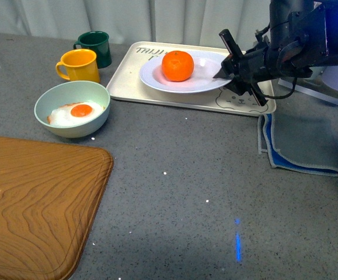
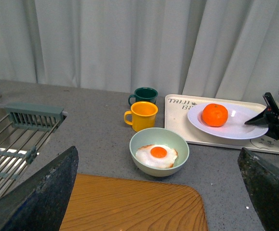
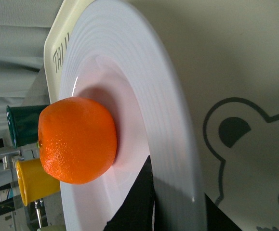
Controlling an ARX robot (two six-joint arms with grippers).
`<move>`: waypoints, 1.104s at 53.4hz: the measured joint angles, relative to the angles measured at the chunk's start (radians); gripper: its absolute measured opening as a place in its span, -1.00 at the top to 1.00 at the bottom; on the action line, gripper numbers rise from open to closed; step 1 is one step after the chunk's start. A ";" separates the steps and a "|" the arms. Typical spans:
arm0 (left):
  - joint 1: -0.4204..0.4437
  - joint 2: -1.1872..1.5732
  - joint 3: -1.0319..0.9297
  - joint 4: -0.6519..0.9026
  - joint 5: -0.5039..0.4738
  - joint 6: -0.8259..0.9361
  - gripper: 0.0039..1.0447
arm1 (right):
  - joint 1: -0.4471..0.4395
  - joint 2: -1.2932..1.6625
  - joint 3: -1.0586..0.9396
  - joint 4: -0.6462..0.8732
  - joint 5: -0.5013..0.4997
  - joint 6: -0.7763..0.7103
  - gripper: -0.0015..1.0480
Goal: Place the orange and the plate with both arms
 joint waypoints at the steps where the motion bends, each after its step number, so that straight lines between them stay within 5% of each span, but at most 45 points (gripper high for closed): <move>1: 0.000 0.000 0.000 0.000 0.000 0.000 -0.88 | 0.000 0.000 0.000 0.001 0.000 0.000 0.66; 13: 0.000 0.000 0.000 0.000 0.000 0.000 -0.88 | -0.004 -0.019 -0.044 0.023 0.036 -0.035 -0.02; 26: 0.000 0.000 0.000 0.000 0.000 0.000 -0.88 | -0.026 -0.162 -0.197 0.099 0.185 -0.183 -0.85; 39: 0.000 0.000 0.000 0.000 0.000 0.000 -0.88 | -0.040 -0.285 -0.306 0.168 0.297 -0.332 -0.82; 42: 0.000 0.000 0.000 0.000 0.000 0.000 -0.88 | -0.039 -0.296 -0.362 0.316 0.388 -0.411 -0.72; 45: 0.000 0.000 0.000 0.000 0.000 0.000 -0.88 | -0.039 -0.323 -0.491 0.607 0.527 -0.586 -0.52; 49: 0.000 0.000 0.000 0.000 0.000 0.000 -0.88 | -0.048 -0.419 -0.743 0.942 0.554 -0.794 -0.18; 59: 0.000 0.000 0.000 0.000 0.000 0.000 -0.88 | -0.080 -0.707 -1.143 1.158 0.537 -0.912 0.57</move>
